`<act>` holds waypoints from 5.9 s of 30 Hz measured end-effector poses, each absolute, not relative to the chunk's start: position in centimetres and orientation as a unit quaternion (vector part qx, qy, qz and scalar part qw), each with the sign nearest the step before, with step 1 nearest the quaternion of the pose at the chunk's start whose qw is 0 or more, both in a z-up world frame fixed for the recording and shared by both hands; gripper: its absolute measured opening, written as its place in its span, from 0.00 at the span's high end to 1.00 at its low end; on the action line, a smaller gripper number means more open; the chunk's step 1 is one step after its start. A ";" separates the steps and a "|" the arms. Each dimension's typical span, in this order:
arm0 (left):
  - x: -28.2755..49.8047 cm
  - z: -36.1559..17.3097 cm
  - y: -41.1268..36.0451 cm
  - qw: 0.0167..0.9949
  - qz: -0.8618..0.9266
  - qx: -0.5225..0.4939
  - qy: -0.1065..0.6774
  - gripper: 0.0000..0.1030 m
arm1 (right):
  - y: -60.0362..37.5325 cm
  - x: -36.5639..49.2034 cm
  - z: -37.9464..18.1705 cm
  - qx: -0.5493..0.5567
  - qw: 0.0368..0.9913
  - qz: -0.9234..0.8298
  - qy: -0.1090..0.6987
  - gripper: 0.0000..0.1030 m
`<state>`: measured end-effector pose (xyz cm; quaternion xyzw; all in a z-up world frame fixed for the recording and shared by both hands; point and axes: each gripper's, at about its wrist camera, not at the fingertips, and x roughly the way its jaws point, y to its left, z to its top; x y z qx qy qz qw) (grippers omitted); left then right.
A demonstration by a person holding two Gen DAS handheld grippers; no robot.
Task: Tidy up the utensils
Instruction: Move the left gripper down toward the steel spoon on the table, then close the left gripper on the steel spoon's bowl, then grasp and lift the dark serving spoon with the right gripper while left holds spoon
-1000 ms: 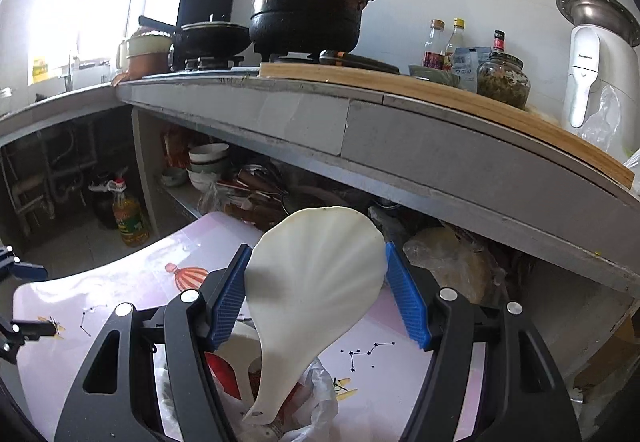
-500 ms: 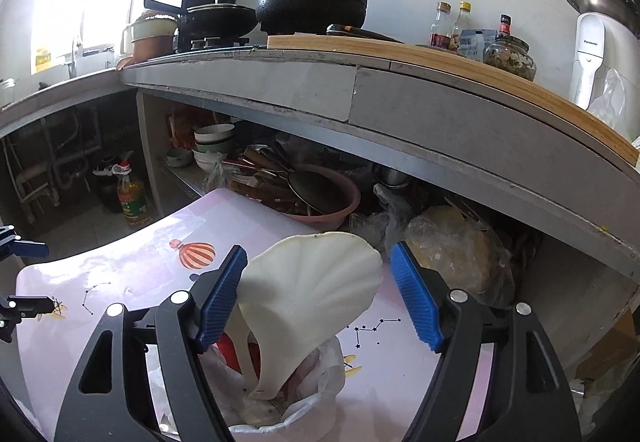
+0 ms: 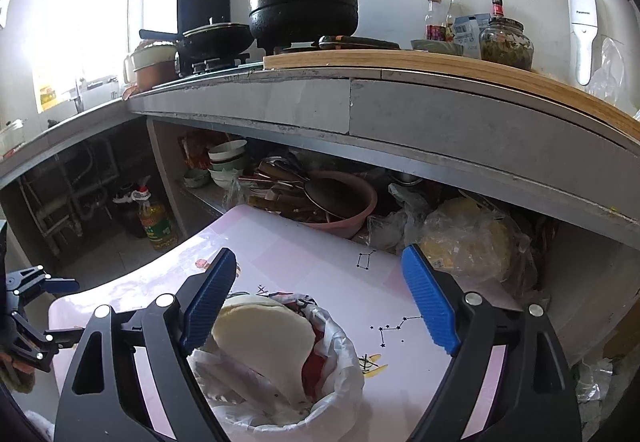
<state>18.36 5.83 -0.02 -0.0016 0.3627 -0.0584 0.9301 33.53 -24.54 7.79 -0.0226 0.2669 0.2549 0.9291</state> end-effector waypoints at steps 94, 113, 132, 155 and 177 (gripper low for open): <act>26.7 -9.5 -10.7 0.808 -0.244 0.174 0.508 0.49 | -27.2 11.8 -3.2 0.076 0.910 0.141 0.381 0.06; 28.2 -9.8 -7.8 0.812 -0.215 0.122 0.529 0.67 | -27.7 11.4 -2.9 0.086 0.912 0.139 0.377 0.06; 25.0 -10.3 -0.7 0.835 -0.176 0.029 0.520 0.67 | -23.9 12.9 -4.3 0.056 0.892 0.182 0.409 0.10; 24.1 -10.3 -0.2 0.840 -0.179 0.012 0.513 0.67 | -18.2 19.5 -9.2 -0.087 0.826 0.233 0.506 0.51; 23.1 -7.0 1.1 0.866 -0.187 -0.009 0.464 0.67 | -24.1 19.0 -3.9 0.032 0.874 0.188 0.447 0.57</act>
